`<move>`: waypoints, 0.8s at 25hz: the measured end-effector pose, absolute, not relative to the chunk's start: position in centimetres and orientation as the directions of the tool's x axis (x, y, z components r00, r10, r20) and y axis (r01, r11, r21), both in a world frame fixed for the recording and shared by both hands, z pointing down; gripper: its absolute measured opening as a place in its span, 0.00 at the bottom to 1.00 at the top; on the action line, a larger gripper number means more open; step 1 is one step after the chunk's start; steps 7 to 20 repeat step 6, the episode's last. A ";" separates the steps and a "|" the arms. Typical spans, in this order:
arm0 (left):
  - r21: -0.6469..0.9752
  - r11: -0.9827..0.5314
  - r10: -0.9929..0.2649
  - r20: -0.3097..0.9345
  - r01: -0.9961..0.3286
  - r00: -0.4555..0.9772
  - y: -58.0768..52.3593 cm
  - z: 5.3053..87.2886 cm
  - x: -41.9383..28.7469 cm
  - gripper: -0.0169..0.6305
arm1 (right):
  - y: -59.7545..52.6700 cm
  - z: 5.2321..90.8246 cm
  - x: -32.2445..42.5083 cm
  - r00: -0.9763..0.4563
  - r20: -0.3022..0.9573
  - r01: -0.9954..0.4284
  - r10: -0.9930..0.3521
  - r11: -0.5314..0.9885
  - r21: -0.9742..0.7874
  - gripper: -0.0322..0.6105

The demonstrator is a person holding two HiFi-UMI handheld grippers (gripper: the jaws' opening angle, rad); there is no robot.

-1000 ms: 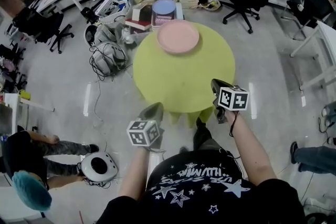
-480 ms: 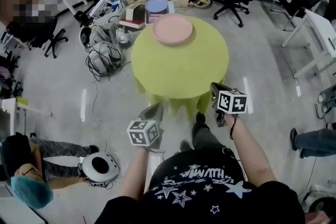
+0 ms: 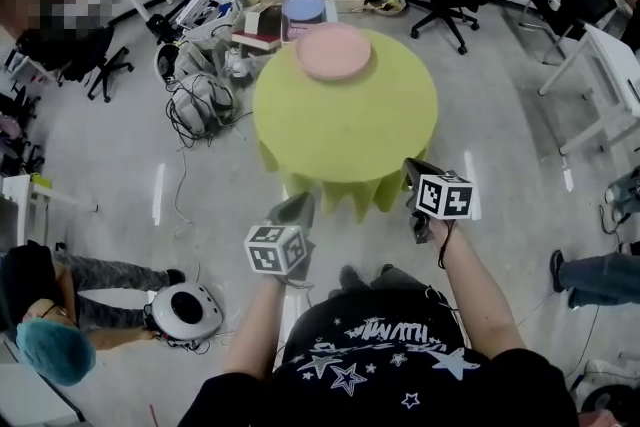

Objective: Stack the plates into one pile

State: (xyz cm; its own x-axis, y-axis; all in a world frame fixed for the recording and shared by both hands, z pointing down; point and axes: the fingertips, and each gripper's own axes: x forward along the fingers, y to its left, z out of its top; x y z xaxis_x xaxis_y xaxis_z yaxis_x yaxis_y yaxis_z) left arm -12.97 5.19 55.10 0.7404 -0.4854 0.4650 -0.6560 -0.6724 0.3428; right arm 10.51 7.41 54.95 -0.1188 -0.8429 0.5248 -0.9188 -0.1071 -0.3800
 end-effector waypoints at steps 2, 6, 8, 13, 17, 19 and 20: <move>0.339 -0.673 -0.487 0.466 -0.657 0.739 5.4 55.4 -12.9 0.05 | 7.3 55.1 10.1 -0.131 0.519 -0.917 -0.845 -0.095 -0.387 0.07; 0.337 -0.667 -0.494 0.469 -0.665 0.733 5.6 55.3 -12.9 0.05 | 7.4 54.9 9.4 -0.153 0.511 -0.916 -0.846 -0.072 -0.394 0.07; 0.337 -0.667 -0.494 0.469 -0.665 0.733 5.6 55.3 -12.9 0.05 | 7.4 54.9 9.4 -0.153 0.511 -0.916 -0.846 -0.072 -0.394 0.07; 0.337 -0.667 -0.494 0.469 -0.665 0.733 5.6 55.3 -12.9 0.05 | 7.4 54.9 9.4 -0.153 0.511 -0.916 -0.846 -0.072 -0.394 0.07; 0.337 -0.667 -0.494 0.469 -0.665 0.733 5.6 55.3 -12.9 0.05 | 7.4 54.9 9.4 -0.153 0.511 -0.916 -0.846 -0.072 -0.394 0.07; 0.337 -0.667 -0.494 0.469 -0.665 0.733 5.6 55.3 -12.9 0.05 | 7.4 54.9 9.4 -0.153 0.511 -0.916 -0.846 -0.072 -0.394 0.07; 0.337 -0.667 -0.494 0.469 -0.665 0.733 5.6 55.3 -12.9 0.05 | 7.4 54.9 9.4 -0.153 0.511 -0.916 -0.846 -0.072 -0.394 0.07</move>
